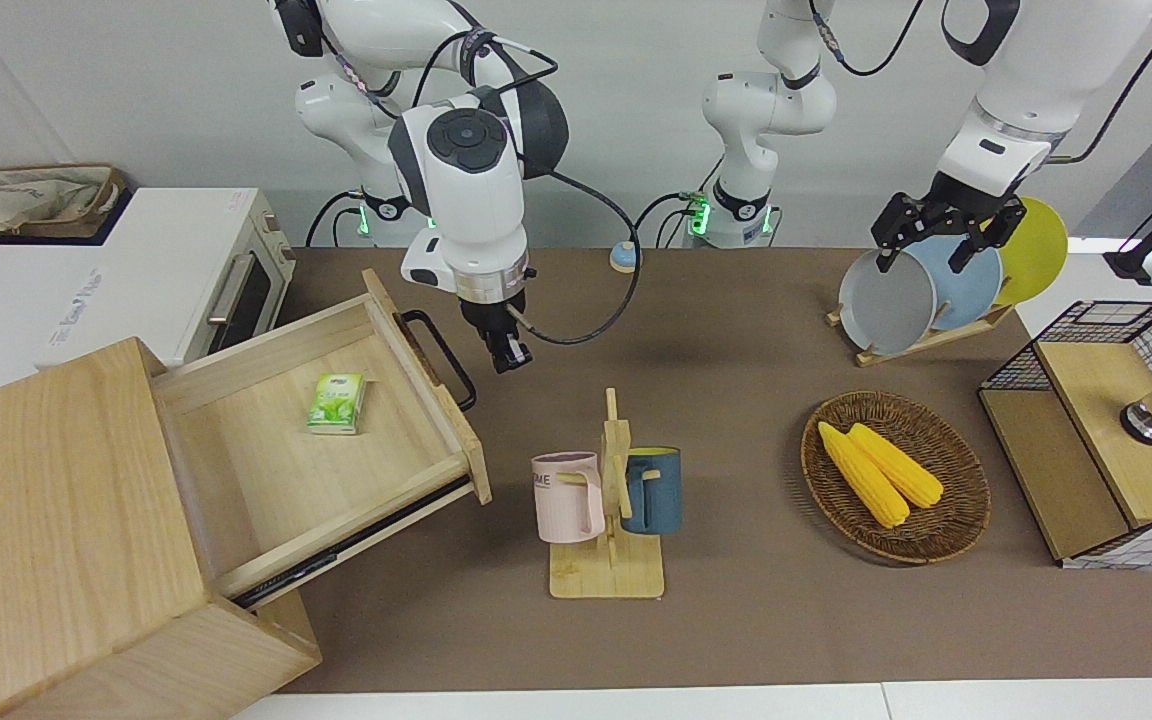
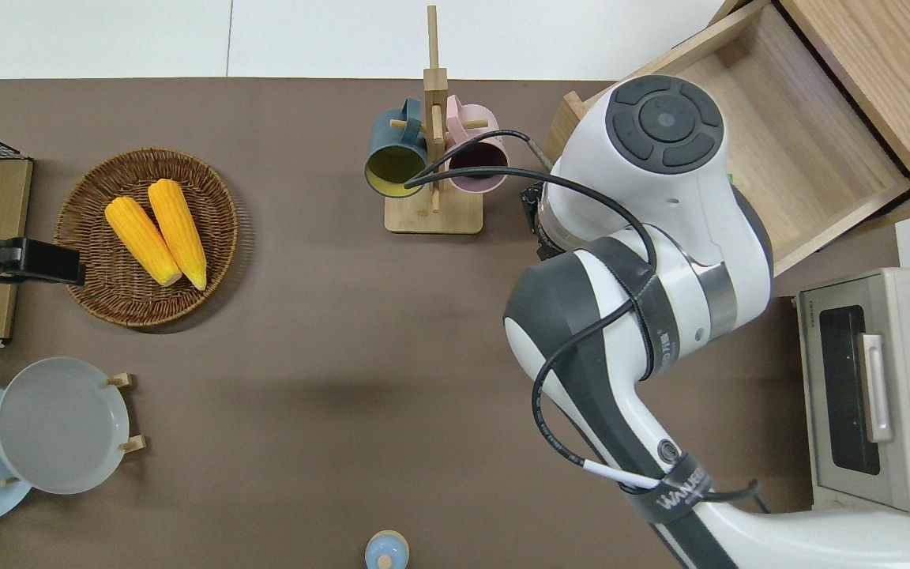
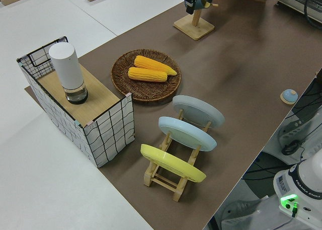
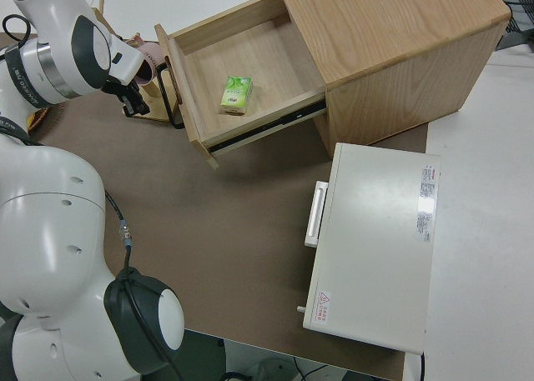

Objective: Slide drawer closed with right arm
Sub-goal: 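Push the wooden drawer away from the robot with the right gripper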

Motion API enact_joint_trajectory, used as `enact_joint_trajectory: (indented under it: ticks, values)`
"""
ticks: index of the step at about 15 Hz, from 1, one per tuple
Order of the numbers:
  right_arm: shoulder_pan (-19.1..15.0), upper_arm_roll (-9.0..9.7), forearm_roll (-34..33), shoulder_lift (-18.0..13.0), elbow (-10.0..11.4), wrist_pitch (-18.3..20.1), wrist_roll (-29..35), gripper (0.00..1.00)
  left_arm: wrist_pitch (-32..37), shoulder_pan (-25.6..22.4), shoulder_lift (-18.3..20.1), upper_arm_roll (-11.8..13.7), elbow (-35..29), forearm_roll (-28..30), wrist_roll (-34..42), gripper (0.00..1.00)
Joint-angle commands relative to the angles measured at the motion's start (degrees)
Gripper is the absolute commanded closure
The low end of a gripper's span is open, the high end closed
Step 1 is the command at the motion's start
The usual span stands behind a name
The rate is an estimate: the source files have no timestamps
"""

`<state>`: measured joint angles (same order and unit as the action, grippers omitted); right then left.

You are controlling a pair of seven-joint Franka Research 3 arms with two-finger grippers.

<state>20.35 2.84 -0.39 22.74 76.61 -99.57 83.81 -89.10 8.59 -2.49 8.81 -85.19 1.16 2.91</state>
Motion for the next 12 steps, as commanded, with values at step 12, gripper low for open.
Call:
enact_joint_trajectory:
  ticks: [12]
  values:
    - [-3.82, 0.41, -0.05, 3.18, 0.82, -5.01, -0.66, 1.0, -0.02, 0.99, -0.76, 0.95, 1.17, -0.72, 0.43, 0.0]
